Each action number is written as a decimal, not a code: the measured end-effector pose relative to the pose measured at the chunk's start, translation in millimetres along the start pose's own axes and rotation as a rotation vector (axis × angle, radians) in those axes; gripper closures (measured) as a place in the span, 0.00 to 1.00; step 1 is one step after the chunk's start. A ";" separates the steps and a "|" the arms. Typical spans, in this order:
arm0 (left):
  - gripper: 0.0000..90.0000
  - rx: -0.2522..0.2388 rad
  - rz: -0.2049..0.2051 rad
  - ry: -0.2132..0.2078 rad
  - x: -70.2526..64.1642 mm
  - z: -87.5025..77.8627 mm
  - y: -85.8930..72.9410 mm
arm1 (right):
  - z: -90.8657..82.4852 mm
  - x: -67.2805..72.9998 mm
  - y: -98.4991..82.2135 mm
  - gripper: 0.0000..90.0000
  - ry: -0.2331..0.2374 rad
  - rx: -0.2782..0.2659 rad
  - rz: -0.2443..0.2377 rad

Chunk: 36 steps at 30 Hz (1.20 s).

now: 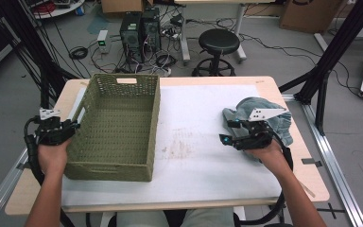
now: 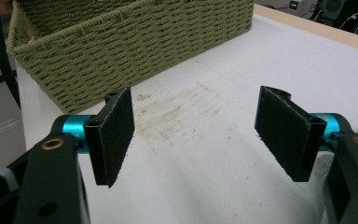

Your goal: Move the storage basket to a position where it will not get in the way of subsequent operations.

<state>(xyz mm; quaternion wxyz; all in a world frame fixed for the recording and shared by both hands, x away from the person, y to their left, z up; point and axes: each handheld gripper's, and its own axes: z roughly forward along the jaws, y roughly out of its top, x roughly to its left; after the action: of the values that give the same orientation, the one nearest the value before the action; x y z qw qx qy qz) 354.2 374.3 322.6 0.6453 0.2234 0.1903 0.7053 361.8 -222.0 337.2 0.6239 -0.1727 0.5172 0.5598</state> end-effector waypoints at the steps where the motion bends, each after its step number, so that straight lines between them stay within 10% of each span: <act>1: 0.78 0.000 0.000 0.000 0.0 0.0 0.0 | 0.0 0.0 0.0 0.32 0.000 0.000 0.000; 23: 0.78 0.020 -0.031 0.093 31.4 6.1 5.4 | 1.2 -0.4 0.0 0.32 -0.004 0.007 0.000; 30: 0.78 0.009 -0.038 -0.021 36.9 1.4 3.1 | 5.5 0.2 0.9 0.32 -0.001 0.013 -0.003; 36: 0.74 0.035 0.017 -0.038 34.2 -13.2 -6.6 | 6.0 1.3 1.1 0.32 0.002 0.015 -0.003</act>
<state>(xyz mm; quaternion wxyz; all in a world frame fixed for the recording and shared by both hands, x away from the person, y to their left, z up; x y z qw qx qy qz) 349.9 409.2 310.3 0.6387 0.2496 0.1884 0.7031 363.3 -216.2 338.9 0.6256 -0.1694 0.5219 0.5546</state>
